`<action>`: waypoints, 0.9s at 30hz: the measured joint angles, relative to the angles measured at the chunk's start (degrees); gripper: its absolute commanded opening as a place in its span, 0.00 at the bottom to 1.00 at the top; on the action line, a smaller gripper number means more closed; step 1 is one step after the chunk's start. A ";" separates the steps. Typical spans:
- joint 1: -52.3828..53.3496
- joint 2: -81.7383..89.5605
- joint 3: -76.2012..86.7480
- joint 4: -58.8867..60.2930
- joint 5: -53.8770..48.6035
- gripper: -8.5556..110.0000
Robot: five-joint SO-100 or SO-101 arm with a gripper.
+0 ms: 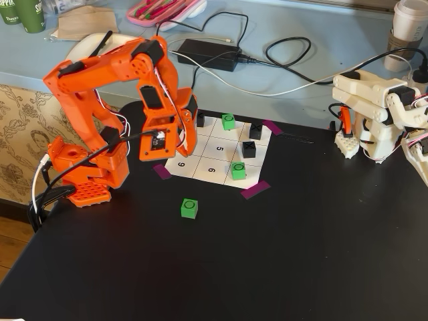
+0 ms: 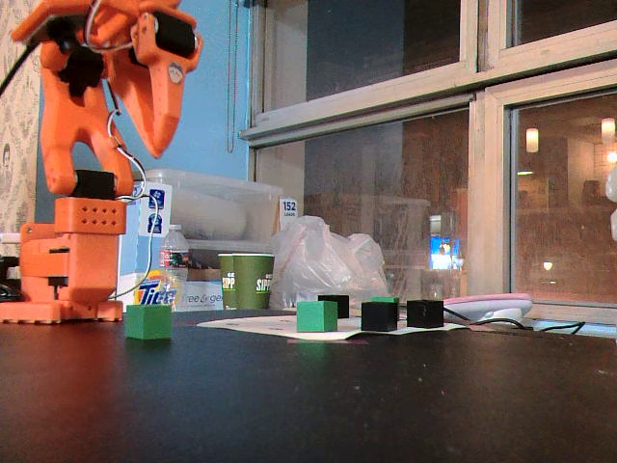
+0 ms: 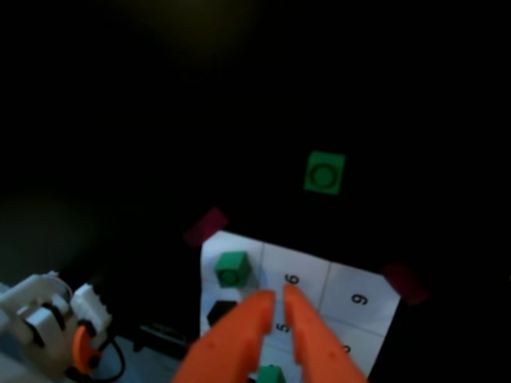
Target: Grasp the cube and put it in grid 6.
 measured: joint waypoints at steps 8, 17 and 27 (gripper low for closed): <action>4.13 -8.79 -7.82 2.55 -1.41 0.07; 2.81 -7.29 1.05 0.09 -0.97 0.11; 2.72 -2.81 13.45 -7.21 -2.55 0.21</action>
